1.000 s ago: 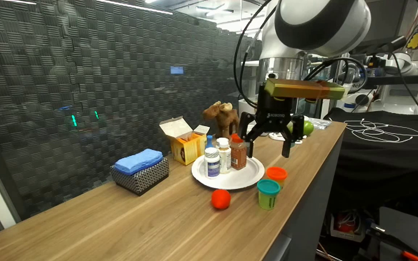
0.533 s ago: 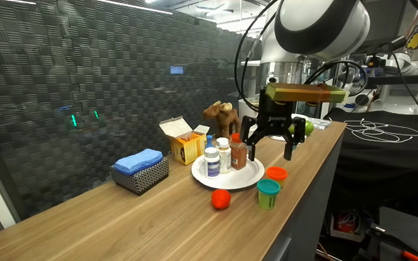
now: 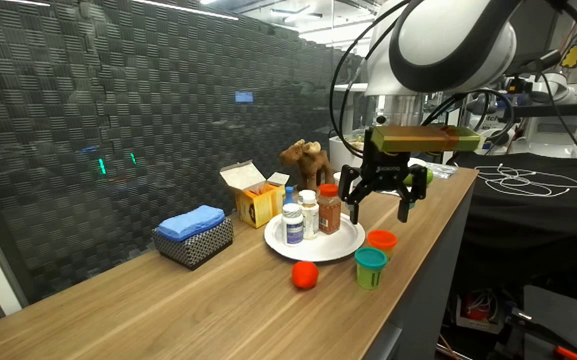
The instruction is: Pick up the bottles and small containers from the table and put them on the white plate.
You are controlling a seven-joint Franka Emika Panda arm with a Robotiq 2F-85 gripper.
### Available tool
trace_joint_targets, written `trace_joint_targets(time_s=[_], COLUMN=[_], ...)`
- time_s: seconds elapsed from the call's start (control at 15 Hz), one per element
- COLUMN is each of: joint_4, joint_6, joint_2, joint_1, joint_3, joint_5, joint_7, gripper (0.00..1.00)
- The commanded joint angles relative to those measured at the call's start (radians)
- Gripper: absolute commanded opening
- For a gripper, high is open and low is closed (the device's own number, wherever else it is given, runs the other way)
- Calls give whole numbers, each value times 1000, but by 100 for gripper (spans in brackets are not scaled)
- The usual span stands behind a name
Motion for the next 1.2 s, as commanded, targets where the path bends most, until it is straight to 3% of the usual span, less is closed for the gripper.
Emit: trace_joint_targets(time_s=[0.0,0.6,0.67,0.73,1.13], joint_4=[-34,-11,-7,-6,-31], joint_6=[36,54,57,63,78], joint_2=[-5,83,92,98,81], joint_1=[-9,1,3,4,6], joint_3=[-2,-10,-11,-12,-16], joint_5=[-35,-12,-5,-1,10], joint_7=[33,37,35,35,68], gripper=[100,100,94,74,29])
